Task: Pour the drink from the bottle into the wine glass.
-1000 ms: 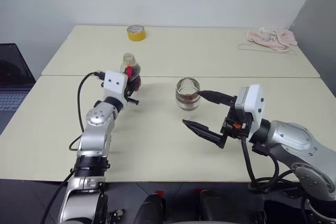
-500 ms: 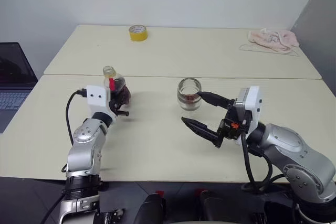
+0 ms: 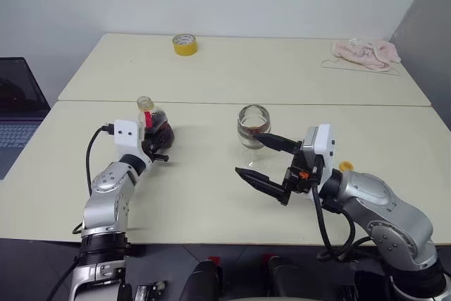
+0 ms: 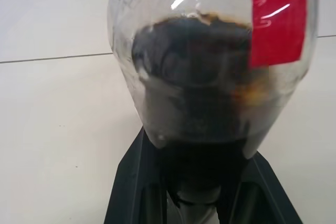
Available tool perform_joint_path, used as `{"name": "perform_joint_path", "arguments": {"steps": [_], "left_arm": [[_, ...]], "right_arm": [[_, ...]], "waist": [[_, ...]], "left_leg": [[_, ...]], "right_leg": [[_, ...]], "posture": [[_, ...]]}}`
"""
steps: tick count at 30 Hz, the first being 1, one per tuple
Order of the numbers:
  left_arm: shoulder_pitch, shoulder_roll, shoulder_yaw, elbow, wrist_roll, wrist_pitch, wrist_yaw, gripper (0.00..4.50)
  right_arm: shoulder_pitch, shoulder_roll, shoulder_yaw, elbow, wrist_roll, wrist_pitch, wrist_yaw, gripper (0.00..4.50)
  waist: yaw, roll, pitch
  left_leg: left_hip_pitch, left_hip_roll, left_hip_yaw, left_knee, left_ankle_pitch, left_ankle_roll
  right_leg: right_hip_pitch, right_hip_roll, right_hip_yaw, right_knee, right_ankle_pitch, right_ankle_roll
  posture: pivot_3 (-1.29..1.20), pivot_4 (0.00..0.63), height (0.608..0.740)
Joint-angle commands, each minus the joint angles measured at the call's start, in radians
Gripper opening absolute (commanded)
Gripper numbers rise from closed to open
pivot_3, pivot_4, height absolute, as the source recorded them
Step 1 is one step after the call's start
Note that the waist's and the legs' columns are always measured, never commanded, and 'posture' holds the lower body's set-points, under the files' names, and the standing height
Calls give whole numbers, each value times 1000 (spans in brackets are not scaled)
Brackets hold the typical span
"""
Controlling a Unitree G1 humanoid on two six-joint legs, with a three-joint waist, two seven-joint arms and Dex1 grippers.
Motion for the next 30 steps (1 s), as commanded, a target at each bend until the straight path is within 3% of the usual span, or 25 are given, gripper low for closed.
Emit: {"name": "perform_joint_path", "arguments": {"steps": [1, 9, 20, 30], "left_arm": [[-15, 15, -3, -3, 16, -23, 6, 717], [-17, 12, 0, 0, 27, -22, 22, 717], [-11, 12, 7, -20, 19, -21, 29, 4322], [21, 14, 17, -106, 22, -32, 46, 4447]], "right_arm": [[16, 2, -3, -28, -22, -29, 3, 4500], [20, -18, -31, -65, -14, -14, 1, 4500], [13, -36, -15, -68, -28, -17, 6, 4500], [22, -40, -16, -76, -43, -26, 7, 4500]], "waist": [[0, 0, 0], [0, 0, 0], [0, 0, 0], [0, 0, 0]], "left_leg": [[0, 0, 0, 0, 0, 0], [0, 0, 0, 0, 0, 0], [0, 0, 0, 0, 0, 0], [0, 0, 0, 0, 0, 0]], "right_leg": [[0, 0, 0, 0, 0, 0], [0, 0, 0, 0, 0, 0], [0, 0, 0, -1, 0, 0], [0, 0, 0, -1, 0, 0]], "posture": [[0, 150, 740], [0, 150, 740], [0, 150, 740], [0, 150, 740]]}}
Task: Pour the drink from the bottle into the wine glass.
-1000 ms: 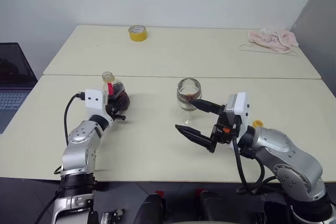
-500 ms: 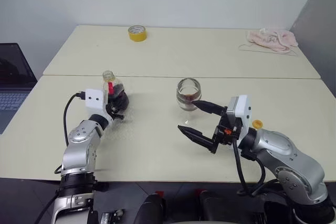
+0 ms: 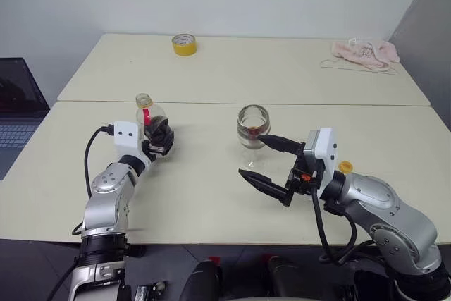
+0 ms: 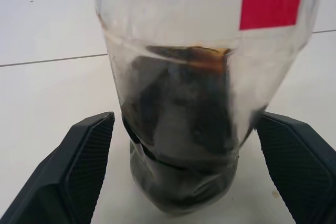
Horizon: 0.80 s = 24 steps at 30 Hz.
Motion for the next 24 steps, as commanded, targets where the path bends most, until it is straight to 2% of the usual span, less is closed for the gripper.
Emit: {"name": "perform_joint_path", "arguments": {"steps": [1, 13, 17, 24], "left_arm": [[19, 11, 31, -122, -2, -18, 30, 4447], [272, -8, 73, -533, -44, 176, 121, 4447], [335, -9, 79, -575, -6, 227, 174, 4447], [355, -35, 35, -584, 28, 146, 186, 4447]], "right_arm": [[8, -12, -24, -47, -16, -28, 6, 4500], [215, 11, -101, 37, -152, -219, 4, 4500], [261, 101, -138, 198, -286, -394, -86, 4500], [368, 255, -147, 326, -406, -621, -184, 4500]], "waist": [[0, 0, 0], [1, 0, 0], [1, 0, 0], [3, 1, 0]], "left_leg": [[0, 0, 0, 0, 0, 0], [1, 1, 0, -1, -2, 3], [2, 1, 0, -1, -2, 3], [3, 1, 1, -2, -2, 2]], "right_leg": [[0, 0, 0, 0, 0, 0], [2, 0, 0, -2, 0, 0], [3, 0, 0, -2, 0, 0], [3, 0, 1, -2, 0, 0]], "posture": [[0, 150, 740], [0, 150, 740], [0, 150, 740], [0, 150, 740]]}}
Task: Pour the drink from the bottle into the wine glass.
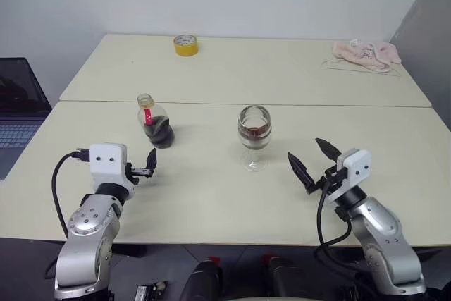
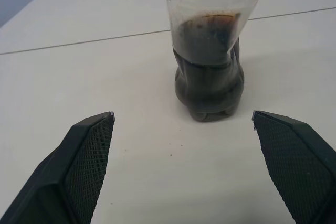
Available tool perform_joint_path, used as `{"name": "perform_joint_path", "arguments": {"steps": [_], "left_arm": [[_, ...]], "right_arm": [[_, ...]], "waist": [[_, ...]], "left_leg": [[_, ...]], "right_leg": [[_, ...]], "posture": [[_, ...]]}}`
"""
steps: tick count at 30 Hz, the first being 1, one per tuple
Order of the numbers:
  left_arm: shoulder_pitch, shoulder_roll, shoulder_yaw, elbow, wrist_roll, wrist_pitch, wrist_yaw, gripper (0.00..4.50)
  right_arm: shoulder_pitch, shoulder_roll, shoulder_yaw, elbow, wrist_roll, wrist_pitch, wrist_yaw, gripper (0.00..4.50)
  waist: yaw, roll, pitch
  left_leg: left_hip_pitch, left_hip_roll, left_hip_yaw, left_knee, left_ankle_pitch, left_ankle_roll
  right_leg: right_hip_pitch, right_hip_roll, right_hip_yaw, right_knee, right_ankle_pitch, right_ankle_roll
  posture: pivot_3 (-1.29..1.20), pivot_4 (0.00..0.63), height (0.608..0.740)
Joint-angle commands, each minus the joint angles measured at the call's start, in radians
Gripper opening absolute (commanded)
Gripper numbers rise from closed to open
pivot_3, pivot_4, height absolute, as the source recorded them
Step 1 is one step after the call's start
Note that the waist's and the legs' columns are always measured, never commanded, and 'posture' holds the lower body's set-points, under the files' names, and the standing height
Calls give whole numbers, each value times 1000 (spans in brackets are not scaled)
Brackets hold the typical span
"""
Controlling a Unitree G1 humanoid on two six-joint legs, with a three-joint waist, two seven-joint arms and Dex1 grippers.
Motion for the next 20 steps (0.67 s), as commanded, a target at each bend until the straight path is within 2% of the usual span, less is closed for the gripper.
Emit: {"name": "perform_joint_path", "arguments": {"steps": [1, 8, 20], "left_arm": [[20, -19, -22, -53, 9, -71, -16, 4447], [66, -49, -85, -56, 23, -136, -41, 4447], [84, -89, -125, -19, 74, -254, -37, 4447]], "right_arm": [[89, 53, -1, 14, -70, -141, -47, 4500], [227, 109, -15, 49, -102, -249, -81, 4500], [141, 139, -51, 123, -100, -242, -141, 4500]], "waist": [[1, 0, 0], [0, 1, -1], [-1, 3, -1]], "left_leg": [[0, 0, 0, 0, 0, 0], [1, 1, 1, -1, 0, 0], [1, 1, 1, -1, 0, 0]], "right_leg": [[0, 0, 0, 0, 0, 0], [1, 0, 1, 0, 0, 0], [1, 0, 1, 0, 0, 0]], "posture": [[0, 150, 740], [0, 150, 740], [0, 150, 740]]}}
